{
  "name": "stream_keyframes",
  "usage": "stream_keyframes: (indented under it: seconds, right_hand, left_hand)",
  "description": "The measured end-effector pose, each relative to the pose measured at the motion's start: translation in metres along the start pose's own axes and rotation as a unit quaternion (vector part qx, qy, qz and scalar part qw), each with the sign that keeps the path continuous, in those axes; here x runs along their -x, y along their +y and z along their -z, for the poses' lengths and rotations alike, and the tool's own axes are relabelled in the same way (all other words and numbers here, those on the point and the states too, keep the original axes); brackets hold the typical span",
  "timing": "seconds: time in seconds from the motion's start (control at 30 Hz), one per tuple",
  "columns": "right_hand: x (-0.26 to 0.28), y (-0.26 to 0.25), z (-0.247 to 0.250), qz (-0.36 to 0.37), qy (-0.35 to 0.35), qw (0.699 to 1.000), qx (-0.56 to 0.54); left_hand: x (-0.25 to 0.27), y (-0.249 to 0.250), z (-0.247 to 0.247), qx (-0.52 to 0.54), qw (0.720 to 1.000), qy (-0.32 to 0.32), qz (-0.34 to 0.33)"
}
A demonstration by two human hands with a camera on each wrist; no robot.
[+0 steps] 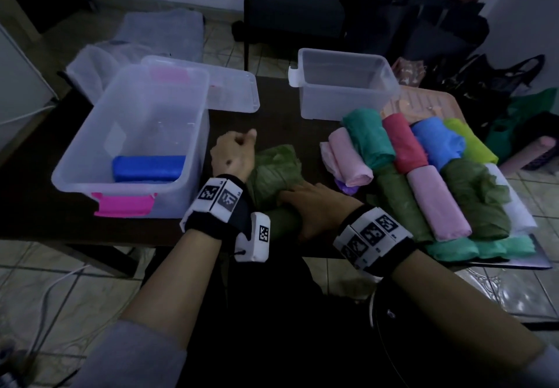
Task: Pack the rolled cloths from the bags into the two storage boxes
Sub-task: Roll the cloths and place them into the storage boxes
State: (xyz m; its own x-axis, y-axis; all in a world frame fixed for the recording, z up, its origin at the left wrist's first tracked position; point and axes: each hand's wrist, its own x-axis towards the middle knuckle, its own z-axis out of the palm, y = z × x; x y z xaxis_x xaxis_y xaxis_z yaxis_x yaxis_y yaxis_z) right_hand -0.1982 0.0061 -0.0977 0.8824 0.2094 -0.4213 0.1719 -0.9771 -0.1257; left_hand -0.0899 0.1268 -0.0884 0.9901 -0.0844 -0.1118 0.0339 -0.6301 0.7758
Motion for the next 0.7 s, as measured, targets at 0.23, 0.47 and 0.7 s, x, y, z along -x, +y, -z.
stream_keyframes:
  seconds: [0.23, 0.47, 0.7]
  right_hand:
    - [0.002, 0.004, -0.004, -0.014, 0.013, 0.999, -0.039]
    - [0.004, 0.01, -0.006, -0.02, 0.013, 0.994, -0.104]
    - [0.007, 0.008, -0.007, -0.023, 0.041, 0.99, -0.13]
  left_hand:
    - [0.013, 0.006, -0.012, -0.28, 0.912, -0.279, -0.109]
    - [0.015, -0.007, -0.026, -0.364, 0.823, -0.403, -0.169]
    - [-0.005, -0.006, -0.032, -0.418, 0.81, -0.37, -0.18]
